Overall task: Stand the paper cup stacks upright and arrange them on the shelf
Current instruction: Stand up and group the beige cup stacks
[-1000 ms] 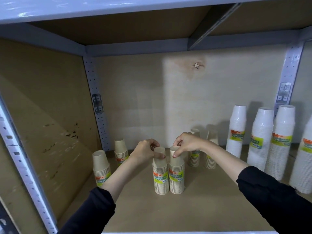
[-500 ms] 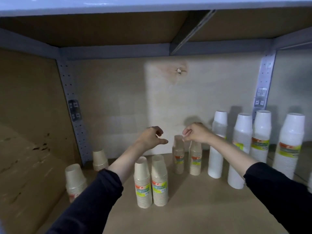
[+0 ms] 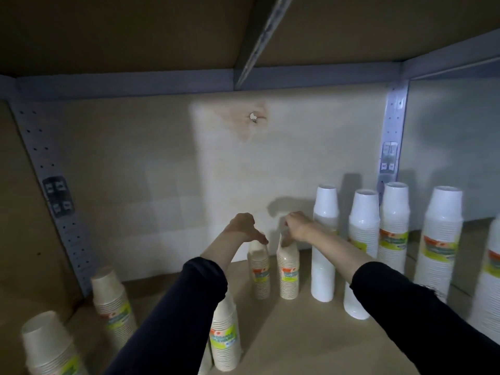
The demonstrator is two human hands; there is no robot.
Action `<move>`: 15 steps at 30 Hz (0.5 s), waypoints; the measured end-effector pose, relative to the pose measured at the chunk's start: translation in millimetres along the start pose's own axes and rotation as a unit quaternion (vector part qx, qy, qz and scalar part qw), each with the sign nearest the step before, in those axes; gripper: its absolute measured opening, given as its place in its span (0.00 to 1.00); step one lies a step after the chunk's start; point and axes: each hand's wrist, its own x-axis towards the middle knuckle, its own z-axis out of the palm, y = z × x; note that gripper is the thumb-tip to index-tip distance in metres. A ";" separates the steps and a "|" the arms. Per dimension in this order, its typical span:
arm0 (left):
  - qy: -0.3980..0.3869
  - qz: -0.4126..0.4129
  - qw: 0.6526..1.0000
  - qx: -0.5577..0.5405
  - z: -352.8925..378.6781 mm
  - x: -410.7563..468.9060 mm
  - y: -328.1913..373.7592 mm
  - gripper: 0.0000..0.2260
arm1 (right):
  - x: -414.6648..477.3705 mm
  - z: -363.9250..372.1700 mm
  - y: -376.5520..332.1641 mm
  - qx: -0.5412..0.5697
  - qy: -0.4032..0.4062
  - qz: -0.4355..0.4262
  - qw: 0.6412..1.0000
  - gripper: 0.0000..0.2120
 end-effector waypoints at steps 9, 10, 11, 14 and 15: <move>0.009 0.006 1.000 -0.011 6.0 -6.7 2.0 0.17 | -1.6 2.2 6.9 0.047 -0.025 0.015 0.998 0.20; 0.008 0.010 1.000 -0.010 5.9 -10.0 3.3 0.13 | -4.8 1.1 6.5 0.056 -0.026 0.018 0.998 0.20; 0.010 0.012 1.000 -0.010 5.6 -13.9 5.0 0.09 | -8.0 0.6 6.4 0.063 -0.028 0.020 0.997 0.21; 0.020 0.017 1.000 -0.018 4.1 -28.2 10.3 0.09 | -22.0 -3.6 3.9 0.063 -0.025 0.019 0.998 0.21; 0.019 0.020 0.999 -0.019 4.0 -34.0 11.9 0.12 | -27.6 -5.3 3.5 0.055 -0.018 0.016 0.998 0.21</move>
